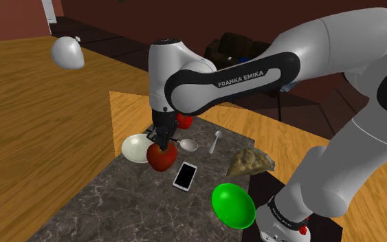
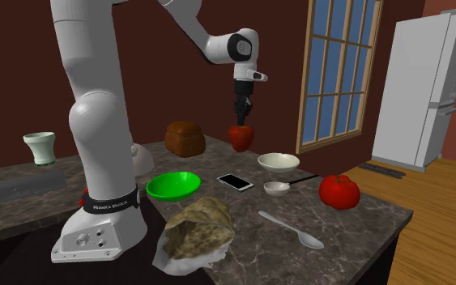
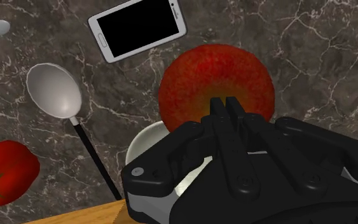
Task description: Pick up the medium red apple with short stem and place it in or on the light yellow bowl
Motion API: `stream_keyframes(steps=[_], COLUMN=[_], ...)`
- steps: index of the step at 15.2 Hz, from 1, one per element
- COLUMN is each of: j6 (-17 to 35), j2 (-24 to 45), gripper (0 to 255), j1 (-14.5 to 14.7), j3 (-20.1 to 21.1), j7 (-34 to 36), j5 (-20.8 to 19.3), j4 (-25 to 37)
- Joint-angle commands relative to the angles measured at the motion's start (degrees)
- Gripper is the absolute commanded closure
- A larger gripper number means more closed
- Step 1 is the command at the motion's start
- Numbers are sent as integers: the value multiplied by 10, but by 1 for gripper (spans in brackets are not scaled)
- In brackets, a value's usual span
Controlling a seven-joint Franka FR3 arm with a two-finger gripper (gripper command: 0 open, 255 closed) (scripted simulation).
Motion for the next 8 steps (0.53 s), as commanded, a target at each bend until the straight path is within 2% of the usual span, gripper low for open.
stream_keyframes(steps=[1,6,8], j6=[-14,-45,-65], j2=[-7,-18,13], gripper=[255,255,255], j1=[-1,-1,-8], j3=[-1,-2,-8], j7=[-2,-5,-11], j5=[2,6,-7], j4=[7,28,77])
